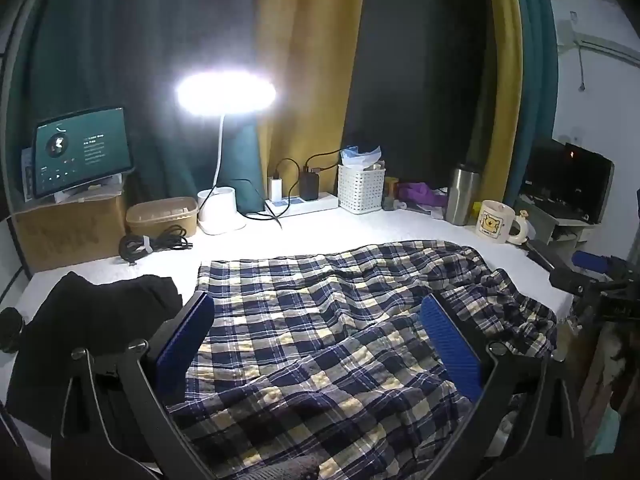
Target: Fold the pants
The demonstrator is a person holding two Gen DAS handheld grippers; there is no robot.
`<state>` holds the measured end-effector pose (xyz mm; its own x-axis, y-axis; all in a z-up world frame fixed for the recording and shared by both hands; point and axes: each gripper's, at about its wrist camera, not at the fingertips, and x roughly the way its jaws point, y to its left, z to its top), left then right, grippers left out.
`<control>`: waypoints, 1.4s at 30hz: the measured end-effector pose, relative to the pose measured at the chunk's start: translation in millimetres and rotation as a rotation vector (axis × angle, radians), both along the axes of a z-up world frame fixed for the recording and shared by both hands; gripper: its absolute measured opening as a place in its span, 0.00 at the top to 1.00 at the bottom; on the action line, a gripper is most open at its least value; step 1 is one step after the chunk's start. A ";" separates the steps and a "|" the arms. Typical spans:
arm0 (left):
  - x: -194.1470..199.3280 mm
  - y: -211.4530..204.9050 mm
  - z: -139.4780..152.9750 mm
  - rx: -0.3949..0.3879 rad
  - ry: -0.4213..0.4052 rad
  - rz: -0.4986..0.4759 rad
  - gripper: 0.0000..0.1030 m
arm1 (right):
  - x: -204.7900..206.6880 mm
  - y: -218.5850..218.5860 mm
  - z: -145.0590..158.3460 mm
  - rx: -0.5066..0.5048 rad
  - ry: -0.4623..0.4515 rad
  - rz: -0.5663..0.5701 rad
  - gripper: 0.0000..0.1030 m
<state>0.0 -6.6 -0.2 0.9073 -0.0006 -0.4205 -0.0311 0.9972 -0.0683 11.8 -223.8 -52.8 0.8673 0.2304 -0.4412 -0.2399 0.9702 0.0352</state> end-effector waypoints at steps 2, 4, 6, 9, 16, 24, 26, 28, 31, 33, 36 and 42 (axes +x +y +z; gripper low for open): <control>0.5 -0.5 0.1 0.002 -0.001 0.005 0.01 | -0.7 0.6 -0.8 0.000 -0.001 -0.001 0.00; -0.5 0.2 -0.5 0.003 -0.006 0.011 0.01 | -0.6 0.2 0.4 0.001 -0.002 0.002 0.00; -1.7 0.7 0.1 0.000 -0.016 0.015 0.01 | 0.8 -1.0 2.3 0.003 -0.002 0.003 0.00; -2.6 1.6 1.5 0.004 -0.024 0.025 0.01 | -3.6 -0.5 7.0 0.002 -0.007 0.004 0.00; -0.6 3.7 1.1 0.009 0.000 0.034 0.01 | -4.2 -0.4 6.1 0.003 -0.010 0.002 0.00; -2.4 -0.9 0.2 0.029 0.006 0.032 0.01 | -5.9 0.1 8.9 0.004 -0.016 0.004 0.00; -2.4 -0.8 0.2 0.029 0.008 0.036 0.01 | -6.1 0.2 9.2 0.004 -0.016 0.004 0.00; -2.5 -0.7 0.4 0.029 0.008 0.037 0.01 | -6.3 0.5 10.4 0.004 -0.017 0.005 0.00; -2.7 -0.8 0.8 0.028 0.006 0.036 0.01 | -6.2 -0.7 8.6 0.005 -0.017 0.005 0.00; -2.7 -0.6 0.9 0.029 0.006 0.036 0.01 | -6.8 -0.6 9.2 0.005 -0.018 0.005 0.00; -3.1 -0.7 1.0 0.027 0.005 0.036 0.01 | -7.1 -0.9 8.2 0.005 -0.019 0.004 0.00; -5.2 -1.8 3.1 0.045 -0.011 0.056 0.01 | -8.6 -0.4 13.2 0.006 -0.024 0.005 0.00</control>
<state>-5.3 -8.4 2.9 0.9099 0.0692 -0.4089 -0.0866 0.9959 -0.0242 3.2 -224.2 -39.6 0.8766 0.2372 -0.4186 -0.2455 0.9688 0.0347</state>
